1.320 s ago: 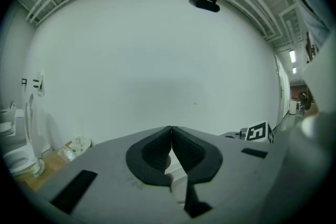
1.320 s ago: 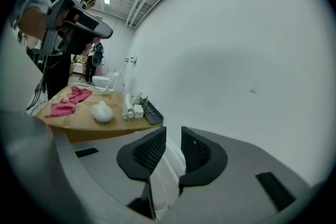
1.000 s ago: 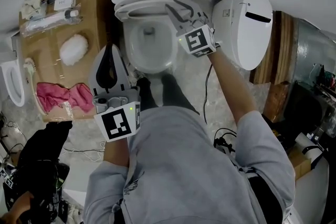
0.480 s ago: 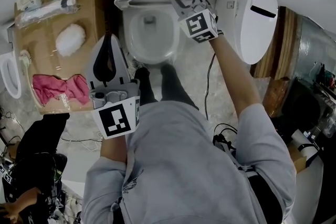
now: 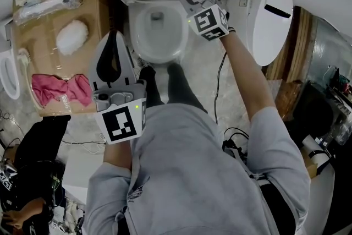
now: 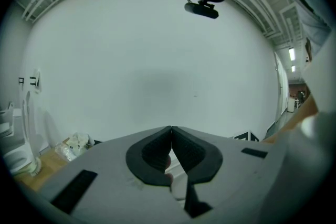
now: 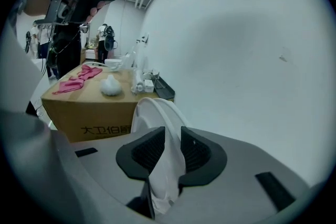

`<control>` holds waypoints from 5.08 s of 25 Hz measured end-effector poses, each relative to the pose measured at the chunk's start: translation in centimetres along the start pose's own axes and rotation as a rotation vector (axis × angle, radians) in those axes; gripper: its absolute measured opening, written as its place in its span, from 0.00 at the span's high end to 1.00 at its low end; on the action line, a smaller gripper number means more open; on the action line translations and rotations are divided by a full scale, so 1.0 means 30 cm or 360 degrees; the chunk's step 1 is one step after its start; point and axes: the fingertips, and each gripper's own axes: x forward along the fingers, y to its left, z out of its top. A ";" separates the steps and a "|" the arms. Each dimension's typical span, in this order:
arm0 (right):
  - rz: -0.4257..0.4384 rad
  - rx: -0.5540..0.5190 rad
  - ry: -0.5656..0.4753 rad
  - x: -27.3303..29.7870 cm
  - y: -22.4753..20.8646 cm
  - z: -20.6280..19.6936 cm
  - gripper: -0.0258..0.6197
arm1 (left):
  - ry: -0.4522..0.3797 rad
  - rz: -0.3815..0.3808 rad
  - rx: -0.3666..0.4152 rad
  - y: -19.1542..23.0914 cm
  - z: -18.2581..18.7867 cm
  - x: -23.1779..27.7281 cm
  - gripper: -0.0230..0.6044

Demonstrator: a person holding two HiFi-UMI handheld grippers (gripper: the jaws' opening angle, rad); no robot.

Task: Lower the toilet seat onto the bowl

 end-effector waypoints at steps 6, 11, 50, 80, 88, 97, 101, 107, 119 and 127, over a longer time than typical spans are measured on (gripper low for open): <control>-0.0006 0.0000 0.0002 -0.013 0.014 -0.002 0.84 | 0.0015 0.0013 -0.0003 0.013 -0.012 -0.006 0.96; 0.0014 -0.0027 0.0004 -0.037 0.046 -0.003 0.86 | 0.0002 0.0002 -0.0004 0.004 -0.011 -0.010 0.96; 0.0303 -0.0075 -0.0030 -0.279 0.484 -0.121 0.87 | 0.0069 0.0045 -0.0029 -0.060 -0.167 -0.140 0.96; 0.0570 -0.0148 0.0166 -0.345 0.851 -0.320 0.85 | 0.0130 0.0063 -0.0031 -0.058 -0.280 -0.180 0.96; 0.0678 -0.0198 0.0262 -0.344 0.957 -0.398 0.85 | 0.0158 0.0064 -0.0032 -0.055 -0.319 -0.186 0.96; 0.0822 -0.0264 0.0380 -0.327 1.119 -0.530 0.83 | 0.0199 0.0074 -0.0018 -0.036 -0.371 -0.203 0.96; 0.0863 -0.0280 0.0407 -0.315 1.159 -0.570 0.83 | 0.0218 0.0073 -0.0013 -0.030 -0.397 -0.203 0.96; 0.0915 -0.0289 0.0483 -0.298 1.231 -0.644 0.82 | 0.0239 0.0066 -0.0009 -0.030 -0.424 -0.212 0.96; 0.0986 -0.0180 0.0696 -0.246 1.350 -0.779 0.82 | 0.0266 0.0051 -0.0012 -0.040 -0.464 -0.230 0.96; 0.0994 -0.0028 0.0854 -0.237 1.335 -0.852 0.83 | 0.0263 0.0052 -0.0013 -0.039 -0.466 -0.239 0.96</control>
